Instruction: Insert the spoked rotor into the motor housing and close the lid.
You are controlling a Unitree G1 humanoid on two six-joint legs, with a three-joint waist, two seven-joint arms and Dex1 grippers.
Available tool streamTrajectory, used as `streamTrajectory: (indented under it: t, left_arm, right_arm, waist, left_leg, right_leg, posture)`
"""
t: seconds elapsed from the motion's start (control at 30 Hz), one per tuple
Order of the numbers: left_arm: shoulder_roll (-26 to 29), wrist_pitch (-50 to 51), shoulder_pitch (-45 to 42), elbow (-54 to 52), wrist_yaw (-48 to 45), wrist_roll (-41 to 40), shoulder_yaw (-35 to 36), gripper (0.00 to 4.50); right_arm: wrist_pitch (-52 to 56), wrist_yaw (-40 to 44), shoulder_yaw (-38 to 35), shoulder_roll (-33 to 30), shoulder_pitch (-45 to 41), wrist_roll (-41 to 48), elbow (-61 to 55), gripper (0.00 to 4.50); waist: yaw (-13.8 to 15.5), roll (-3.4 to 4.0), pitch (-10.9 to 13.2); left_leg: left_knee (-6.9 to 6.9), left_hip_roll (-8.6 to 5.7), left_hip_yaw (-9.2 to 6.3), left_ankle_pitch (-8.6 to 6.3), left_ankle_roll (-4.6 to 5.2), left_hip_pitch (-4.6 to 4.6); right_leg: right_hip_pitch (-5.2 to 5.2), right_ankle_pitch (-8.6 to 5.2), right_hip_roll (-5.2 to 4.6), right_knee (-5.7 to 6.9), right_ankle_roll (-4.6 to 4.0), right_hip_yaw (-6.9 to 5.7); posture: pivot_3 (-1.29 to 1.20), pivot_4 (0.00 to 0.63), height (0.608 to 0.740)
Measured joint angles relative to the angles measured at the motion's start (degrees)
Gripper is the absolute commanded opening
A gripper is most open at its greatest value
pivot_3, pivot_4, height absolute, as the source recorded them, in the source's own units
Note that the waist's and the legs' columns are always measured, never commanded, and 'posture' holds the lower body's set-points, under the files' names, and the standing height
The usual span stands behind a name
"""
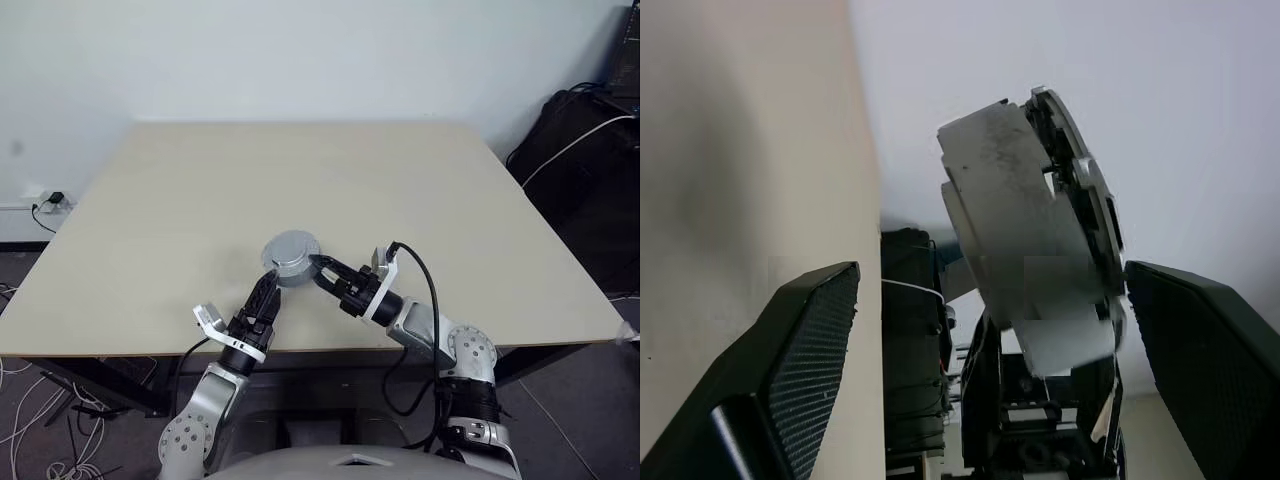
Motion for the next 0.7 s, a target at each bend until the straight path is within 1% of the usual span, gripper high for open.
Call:
streamTrajectory:
  t: [0.47, 0.7]
  left_arm:
    - [0.01, 0.02, -0.09, 0.08, -1.1, -0.96, -0.29, 4.46]
    - [0.06, 0.19, -0.62, 1.73, -1.39, -1.09, -0.93, 4.46]
  right_arm:
    - [0.31, -2.07, 3.83, -3.65, 2.39, 3.88, -0.56, 2.1]
    - [0.63, -2.63, 6.13, -5.14, 3.05, 6.69, -1.27, 2.1]
  waist:
    - [-0.01, 0.0, 0.0]
    - [0.05, -0.01, 0.0]
  left_leg:
    - [0.0, 0.01, 0.0, -0.01, 0.02, 0.0]
    - [0.0, 0.0, 0.0, -0.02, 0.04, -0.01]
  right_leg:
    - [0.0, 0.01, 0.0, -0.03, 0.02, 0.0]
    - [0.0, 0.01, 0.0, -0.06, 0.02, 0.0]
  posture:
    - [0.0, 0.0, 0.74]
    - [0.0, 0.0, 0.74]
